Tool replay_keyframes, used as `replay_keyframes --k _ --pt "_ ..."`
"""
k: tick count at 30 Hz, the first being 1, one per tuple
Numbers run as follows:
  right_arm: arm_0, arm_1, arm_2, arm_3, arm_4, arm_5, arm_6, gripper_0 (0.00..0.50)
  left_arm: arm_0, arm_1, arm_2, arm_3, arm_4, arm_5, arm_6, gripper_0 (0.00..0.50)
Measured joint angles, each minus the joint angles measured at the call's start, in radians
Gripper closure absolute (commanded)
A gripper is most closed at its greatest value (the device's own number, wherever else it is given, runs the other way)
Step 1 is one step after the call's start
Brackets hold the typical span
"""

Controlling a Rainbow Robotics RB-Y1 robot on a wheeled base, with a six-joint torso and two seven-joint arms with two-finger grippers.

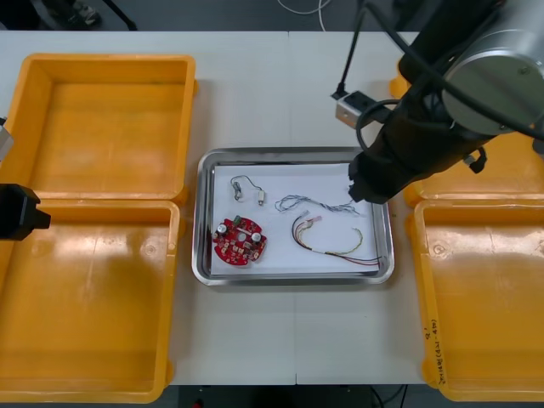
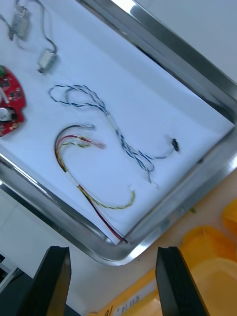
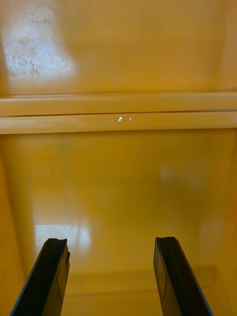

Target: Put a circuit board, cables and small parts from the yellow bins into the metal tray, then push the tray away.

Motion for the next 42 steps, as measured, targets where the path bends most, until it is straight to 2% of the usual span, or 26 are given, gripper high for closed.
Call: replay_keyframes --k 8,14,22,28,34,42 --pt "-0.046 0.046 0.177 -0.056 0.063 -0.077 0.010 0.000 0.000 0.000 0.000 0.000 0.000 0.000 0.000 0.000" --pt "-0.059 0.050 0.293 -0.092 0.095 -0.133 0.110 0.000 0.000 0.000 0.000 -0.001 0.001 0.000 0.000 0.000" --pt "-0.060 0.050 0.384 -0.097 0.104 -0.186 0.312 0.000 0.000 0.000 0.000 -0.001 0.001 0.000 0.000 0.000" --pt "-0.061 0.050 0.481 -0.105 0.177 -0.232 0.396 0.000 0.000 0.000 0.000 -0.001 0.001 0.000 0.000 0.000" --pt "-0.065 0.049 0.582 -0.105 0.231 -0.286 0.399 0.000 0.000 0.000 0.000 -0.001 0.001 0.000 0.000 0.000" --pt "-0.067 0.048 0.659 -0.106 0.242 -0.301 0.399 0.000 0.000 0.000 0.000 -0.001 0.001 0.000 0.000 0.000"
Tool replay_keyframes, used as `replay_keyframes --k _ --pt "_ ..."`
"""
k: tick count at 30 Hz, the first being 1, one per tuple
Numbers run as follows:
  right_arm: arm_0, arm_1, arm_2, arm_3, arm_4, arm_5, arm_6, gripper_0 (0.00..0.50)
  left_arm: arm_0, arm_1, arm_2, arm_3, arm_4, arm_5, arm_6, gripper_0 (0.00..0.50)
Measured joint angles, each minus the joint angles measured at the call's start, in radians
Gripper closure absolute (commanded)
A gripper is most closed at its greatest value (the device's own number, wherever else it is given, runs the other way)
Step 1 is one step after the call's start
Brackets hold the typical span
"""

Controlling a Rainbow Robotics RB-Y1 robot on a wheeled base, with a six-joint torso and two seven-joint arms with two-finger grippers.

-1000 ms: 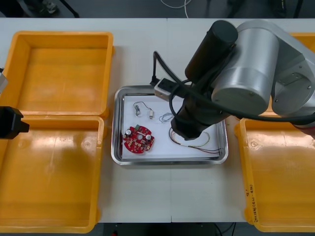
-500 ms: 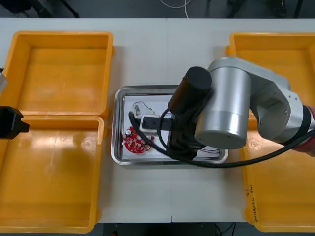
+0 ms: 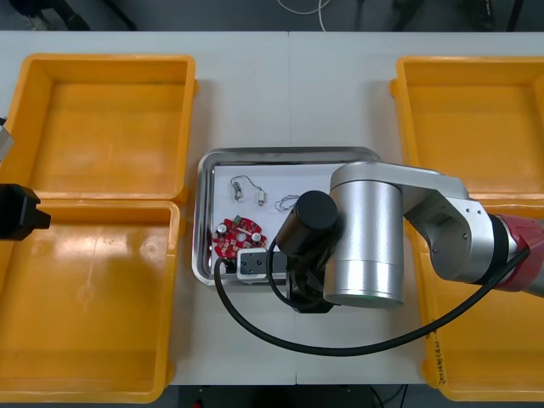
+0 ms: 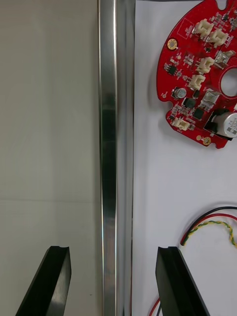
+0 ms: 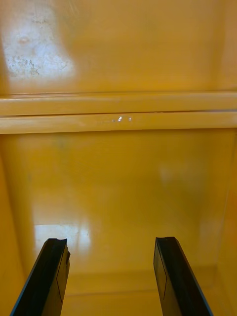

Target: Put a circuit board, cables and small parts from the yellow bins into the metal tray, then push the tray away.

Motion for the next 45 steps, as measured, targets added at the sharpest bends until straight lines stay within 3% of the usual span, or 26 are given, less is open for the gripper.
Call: replay_keyframes --k 8,24,45 --pt "-0.001 0.001 0.052 -0.001 0.082 0.000 -0.002 0.000 0.000 0.000 0.000 0.000 0.000 0.000 0.000 0.000" --pt "-0.001 0.046 0.125 0.060 0.169 -0.056 -0.020 0.000 0.000 0.000 0.000 0.000 0.000 0.000 0.000 0.000" --pt "-0.001 0.052 0.168 0.061 0.212 -0.078 -0.070 0.000 0.000 0.000 0.000 0.000 0.000 0.000 0.000 0.000"
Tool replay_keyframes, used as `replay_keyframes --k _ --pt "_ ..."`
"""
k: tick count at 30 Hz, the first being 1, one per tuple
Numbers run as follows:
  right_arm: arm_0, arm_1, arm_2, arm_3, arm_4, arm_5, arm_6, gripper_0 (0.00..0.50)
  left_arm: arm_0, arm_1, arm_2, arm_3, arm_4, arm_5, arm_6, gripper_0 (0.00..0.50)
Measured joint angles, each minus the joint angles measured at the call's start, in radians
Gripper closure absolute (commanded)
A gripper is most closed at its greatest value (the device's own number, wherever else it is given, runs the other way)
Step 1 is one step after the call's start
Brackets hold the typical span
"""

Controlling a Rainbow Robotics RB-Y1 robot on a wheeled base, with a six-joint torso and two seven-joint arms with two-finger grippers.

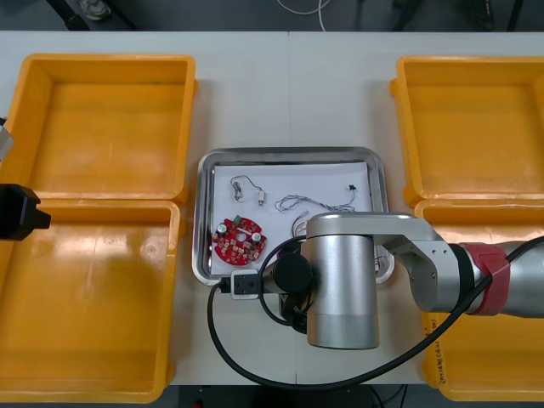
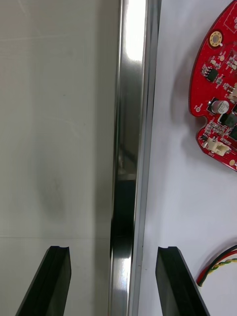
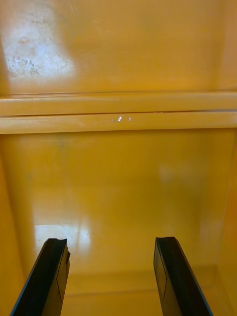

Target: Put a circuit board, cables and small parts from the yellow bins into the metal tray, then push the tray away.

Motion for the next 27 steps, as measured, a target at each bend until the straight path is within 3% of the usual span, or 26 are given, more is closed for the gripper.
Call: replay_keyframes --k 23,24,25,26,27 --pt "0.000 0.016 0.002 0.039 0.013 -0.009 -0.003 0.000 0.000 0.000 0.000 0.000 0.000 0.000 0.000 0.000" --pt "0.000 0.016 0.002 0.040 0.013 -0.012 -0.003 0.042 0.000 0.000 0.000 0.000 0.000 0.000 0.000 0.000" --pt "0.000 0.017 0.002 0.040 0.013 -0.013 -0.003 0.141 0.000 0.000 0.000 0.000 0.000 0.000 0.000 0.000" --pt "0.000 0.017 0.002 0.041 0.014 -0.014 -0.003 0.204 0.000 0.000 0.000 0.000 0.000 0.000 0.000 0.000" --pt "0.000 0.017 0.002 0.041 0.014 -0.016 -0.004 0.322 0.000 0.000 0.000 0.000 0.000 0.000 0.000 0.000"
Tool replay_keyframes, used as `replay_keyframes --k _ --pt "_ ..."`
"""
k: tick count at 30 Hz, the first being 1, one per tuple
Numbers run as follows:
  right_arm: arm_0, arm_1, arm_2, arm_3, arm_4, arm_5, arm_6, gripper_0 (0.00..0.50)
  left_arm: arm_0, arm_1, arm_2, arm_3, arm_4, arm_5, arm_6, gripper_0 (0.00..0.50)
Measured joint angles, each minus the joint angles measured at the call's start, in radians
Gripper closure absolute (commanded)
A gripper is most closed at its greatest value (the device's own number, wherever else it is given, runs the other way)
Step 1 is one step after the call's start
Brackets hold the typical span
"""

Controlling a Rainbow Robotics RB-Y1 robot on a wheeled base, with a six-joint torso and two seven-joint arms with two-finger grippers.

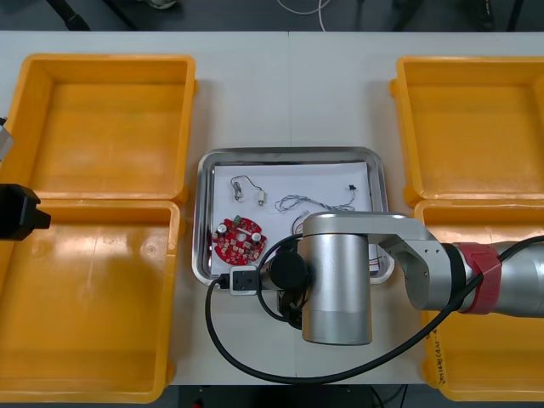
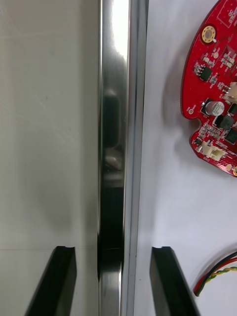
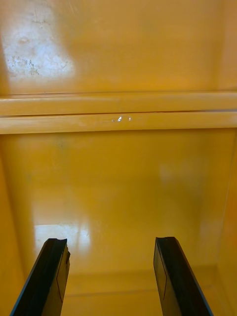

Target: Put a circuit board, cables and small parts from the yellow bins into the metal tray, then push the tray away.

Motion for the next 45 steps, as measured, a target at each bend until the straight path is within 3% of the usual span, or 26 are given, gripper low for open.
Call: replay_keyframes --k 1,3,28,45 --pt "0.000 0.000 0.000 0.000 0.000 0.000 -0.001 0.426 0.000 0.000 0.000 0.000 0.000 0.000 0.000 0.000" --pt "0.000 0.000 0.001 0.000 0.001 0.000 -0.006 0.500 0.000 0.000 0.000 0.000 0.000 0.000 0.000 0.000" --pt "-0.063 0.001 0.004 0.035 0.014 -0.002 -0.009 0.500 0.000 0.000 0.000 0.000 0.000 0.000 0.000 0.000" --pt "-0.128 0.003 0.004 0.164 0.014 -0.148 -0.009 0.500 0.000 0.000 0.000 0.000 0.000 0.000 0.000 0.000"
